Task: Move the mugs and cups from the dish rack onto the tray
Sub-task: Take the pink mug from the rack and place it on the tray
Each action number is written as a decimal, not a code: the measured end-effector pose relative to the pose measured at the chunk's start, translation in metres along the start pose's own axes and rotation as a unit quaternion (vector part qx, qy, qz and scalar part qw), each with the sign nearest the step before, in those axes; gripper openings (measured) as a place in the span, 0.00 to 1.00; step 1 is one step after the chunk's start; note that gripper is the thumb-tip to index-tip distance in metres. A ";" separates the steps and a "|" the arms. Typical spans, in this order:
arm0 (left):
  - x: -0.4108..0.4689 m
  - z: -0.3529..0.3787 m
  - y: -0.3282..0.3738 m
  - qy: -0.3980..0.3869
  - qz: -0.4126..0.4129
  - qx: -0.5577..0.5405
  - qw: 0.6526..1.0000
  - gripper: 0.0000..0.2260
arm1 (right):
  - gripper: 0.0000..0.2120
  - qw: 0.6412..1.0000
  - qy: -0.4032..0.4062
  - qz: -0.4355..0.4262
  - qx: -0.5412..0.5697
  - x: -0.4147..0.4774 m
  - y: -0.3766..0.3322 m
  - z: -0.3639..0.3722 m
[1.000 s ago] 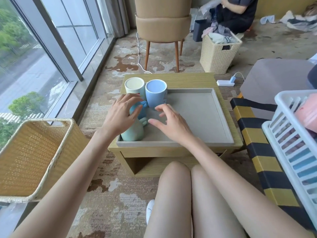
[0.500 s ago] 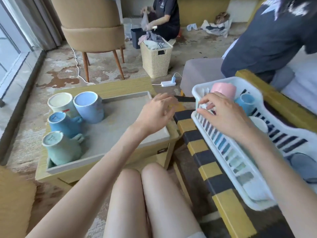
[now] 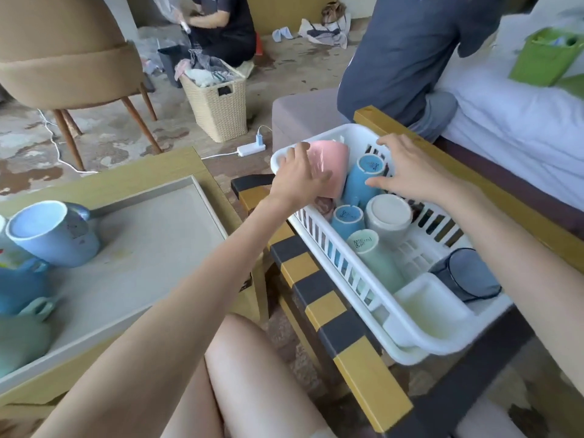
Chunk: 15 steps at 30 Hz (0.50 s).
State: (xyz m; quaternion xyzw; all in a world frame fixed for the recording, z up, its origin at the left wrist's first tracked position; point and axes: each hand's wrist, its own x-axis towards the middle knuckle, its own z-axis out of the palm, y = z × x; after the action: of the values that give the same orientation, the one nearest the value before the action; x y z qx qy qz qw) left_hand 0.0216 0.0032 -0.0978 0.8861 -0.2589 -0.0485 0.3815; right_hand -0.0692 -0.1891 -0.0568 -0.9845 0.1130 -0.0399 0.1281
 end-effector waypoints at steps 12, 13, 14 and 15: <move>0.056 0.023 0.003 -0.020 -0.100 -0.077 0.992 0.29 | 0.30 0.996 0.016 0.006 0.082 0.025 0.020 0.036; 0.058 0.025 0.002 -0.020 -0.101 -0.080 0.992 0.30 | 0.28 0.996 0.025 0.008 0.088 0.025 0.022 0.038; 0.059 0.026 0.001 -0.020 -0.097 -0.082 0.992 0.32 | 0.26 0.995 0.028 0.010 0.097 0.025 0.023 0.039; 0.060 0.027 0.000 -0.020 -0.092 -0.084 0.992 0.34 | 0.25 0.994 0.029 0.013 0.107 0.025 0.023 0.040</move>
State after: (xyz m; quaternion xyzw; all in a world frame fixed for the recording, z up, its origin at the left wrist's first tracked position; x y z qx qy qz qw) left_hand 0.0662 -0.0440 -0.1099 0.8700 -0.1785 -0.1224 0.4431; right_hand -0.0460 -0.2070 -0.1002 -0.9619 0.1245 -0.0782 0.2303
